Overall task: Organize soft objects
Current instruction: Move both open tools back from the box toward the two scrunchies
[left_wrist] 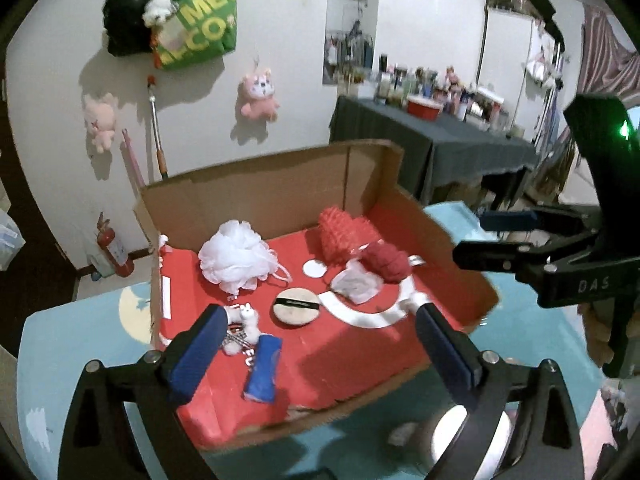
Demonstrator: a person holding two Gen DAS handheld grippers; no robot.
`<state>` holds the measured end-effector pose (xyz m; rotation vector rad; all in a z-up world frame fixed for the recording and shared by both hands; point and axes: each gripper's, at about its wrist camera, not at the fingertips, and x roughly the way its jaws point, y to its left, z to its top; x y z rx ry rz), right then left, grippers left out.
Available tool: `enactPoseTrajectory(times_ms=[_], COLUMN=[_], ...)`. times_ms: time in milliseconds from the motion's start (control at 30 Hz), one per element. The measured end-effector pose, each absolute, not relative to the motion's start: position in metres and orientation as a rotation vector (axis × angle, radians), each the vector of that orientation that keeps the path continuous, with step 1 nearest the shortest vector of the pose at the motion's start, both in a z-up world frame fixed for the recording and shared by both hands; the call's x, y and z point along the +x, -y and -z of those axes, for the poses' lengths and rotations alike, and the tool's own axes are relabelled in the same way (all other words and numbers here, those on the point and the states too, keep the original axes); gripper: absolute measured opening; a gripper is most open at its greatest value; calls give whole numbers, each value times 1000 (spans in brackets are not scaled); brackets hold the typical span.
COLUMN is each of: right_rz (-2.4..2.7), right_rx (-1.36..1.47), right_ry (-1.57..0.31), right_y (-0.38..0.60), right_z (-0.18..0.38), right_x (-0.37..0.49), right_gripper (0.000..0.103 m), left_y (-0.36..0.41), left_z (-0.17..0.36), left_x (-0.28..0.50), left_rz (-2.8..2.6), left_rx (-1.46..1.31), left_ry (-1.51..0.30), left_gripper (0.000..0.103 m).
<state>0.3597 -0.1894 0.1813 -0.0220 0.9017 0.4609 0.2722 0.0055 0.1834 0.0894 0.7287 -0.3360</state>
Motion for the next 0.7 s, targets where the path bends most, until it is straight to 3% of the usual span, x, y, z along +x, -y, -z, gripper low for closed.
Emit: enactPoseTrajectory(times_ms=[233,333,700], right_rz=[-427,-416,-345], right_rx=[-16,-42,-64], right_ry=[-805,-759,-602], right_y=[210,215,231], right_z=[-209,-219,-206], right_x=[298,271,165], right_gripper=[78,84,89], left_y=[-5,-5,1], left_z=[-210,-213,-180], left_x=[209,185,105], left_rz=[319,294,296], left_rx=[43,46,4], left_ry=[-612,-563,-494], left_gripper=[102,103,103])
